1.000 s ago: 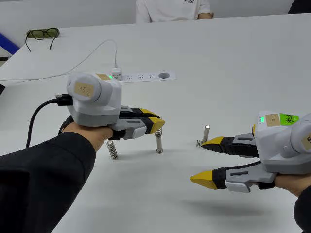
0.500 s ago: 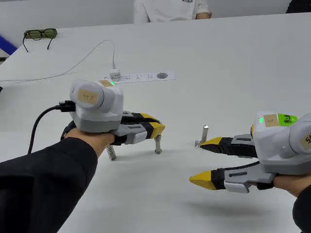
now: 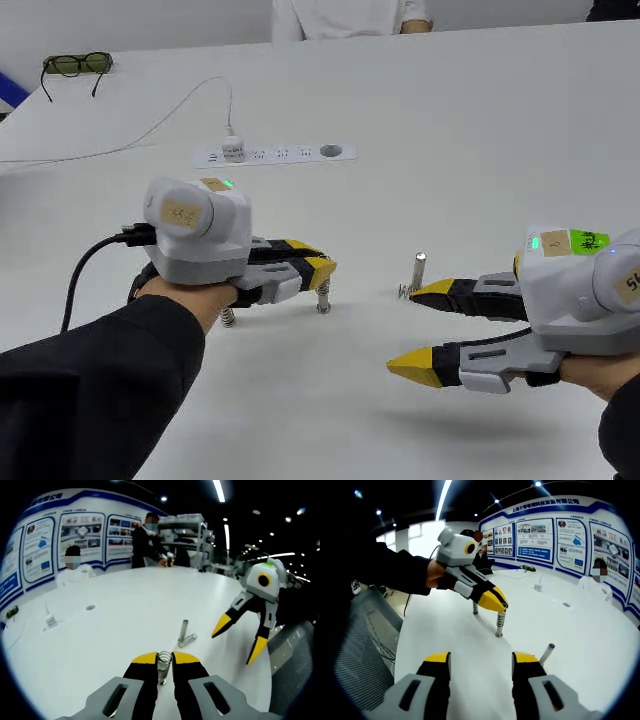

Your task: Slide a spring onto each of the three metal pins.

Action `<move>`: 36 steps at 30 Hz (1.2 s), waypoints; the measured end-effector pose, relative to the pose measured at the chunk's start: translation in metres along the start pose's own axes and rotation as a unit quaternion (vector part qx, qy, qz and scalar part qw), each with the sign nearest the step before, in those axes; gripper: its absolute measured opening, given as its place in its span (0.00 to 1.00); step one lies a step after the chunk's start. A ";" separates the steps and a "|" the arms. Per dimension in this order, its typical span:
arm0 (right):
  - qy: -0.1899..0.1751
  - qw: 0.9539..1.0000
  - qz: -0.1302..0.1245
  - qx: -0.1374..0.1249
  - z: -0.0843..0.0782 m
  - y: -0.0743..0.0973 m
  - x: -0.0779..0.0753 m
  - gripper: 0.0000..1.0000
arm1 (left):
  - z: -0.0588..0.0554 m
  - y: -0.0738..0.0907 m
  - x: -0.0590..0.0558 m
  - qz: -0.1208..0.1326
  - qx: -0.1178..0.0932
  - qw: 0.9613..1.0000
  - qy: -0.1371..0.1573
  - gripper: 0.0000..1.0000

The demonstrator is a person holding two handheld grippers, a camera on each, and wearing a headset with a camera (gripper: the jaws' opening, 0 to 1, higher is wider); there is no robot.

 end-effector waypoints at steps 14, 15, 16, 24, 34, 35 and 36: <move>-0.002 1.000 -0.002 0.000 -0.001 0.000 0.000 0.50 | -0.015 -0.006 0.003 0.008 0.013 1.000 -0.002 0.10; -0.002 1.000 -0.001 0.001 -0.001 0.000 0.000 0.50 | -0.015 -0.007 0.003 0.009 0.014 1.000 -0.002 0.10; -0.002 1.000 -0.001 0.001 -0.001 0.000 0.000 0.50 | -0.016 -0.007 0.003 0.010 0.014 1.000 -0.002 0.10; -0.003 1.000 -0.001 0.001 -0.001 0.001 0.000 0.50 | -0.021 -0.011 0.006 0.016 0.022 1.000 -0.011 0.10; -0.004 1.000 -0.001 0.001 -0.001 0.000 0.000 0.50 | -0.022 -0.011 0.008 0.019 0.022 1.000 -0.007 0.11; -0.003 1.000 0.000 0.002 -0.002 0.000 0.000 0.50 | -0.022 -0.011 0.007 0.018 0.022 1.000 -0.007 0.11; -0.004 1.000 0.000 0.002 -0.002 0.000 0.000 0.50 | -0.022 -0.011 0.007 0.018 0.022 1.000 -0.007 0.11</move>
Point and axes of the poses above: the centre of the closed fingertips' face, and the gripper's own axes: y roughly backward along the fingers, x roughly to its left, z roughly out of its top, the point moved 2 cm from there along y, roughly backward along the fingers, and after that the axes turned 11 degrees about y, right-handed, at the moved point
